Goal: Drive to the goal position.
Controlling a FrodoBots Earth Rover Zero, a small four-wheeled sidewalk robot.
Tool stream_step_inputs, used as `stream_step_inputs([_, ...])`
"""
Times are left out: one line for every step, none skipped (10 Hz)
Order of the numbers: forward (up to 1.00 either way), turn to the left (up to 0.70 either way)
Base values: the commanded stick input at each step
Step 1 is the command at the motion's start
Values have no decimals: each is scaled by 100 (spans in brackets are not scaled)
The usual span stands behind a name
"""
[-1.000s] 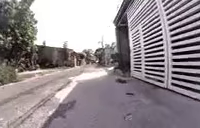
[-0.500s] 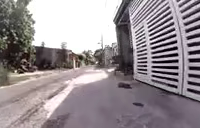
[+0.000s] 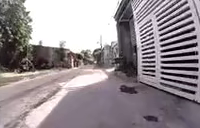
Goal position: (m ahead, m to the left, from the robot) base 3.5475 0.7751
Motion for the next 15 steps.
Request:
stream_step_inputs([85, 0])
stream_step_inputs([85, 0])
stream_step_inputs([85, 0])
stream_step_inputs([85, 0])
stream_step_inputs([85, 0])
stream_step_inputs([85, 0])
stream_step_inputs([85, 0])
stream_step_inputs([85, 0])
stream_step_inputs([85, 16])
stream_step_inputs([85, 24])
stream_step_inputs([85, 0])
stream_step_inputs([85, 0])
stream_step_inputs([85, 0])
stream_step_inputs([85, 0])
stream_step_inputs([85, 0])
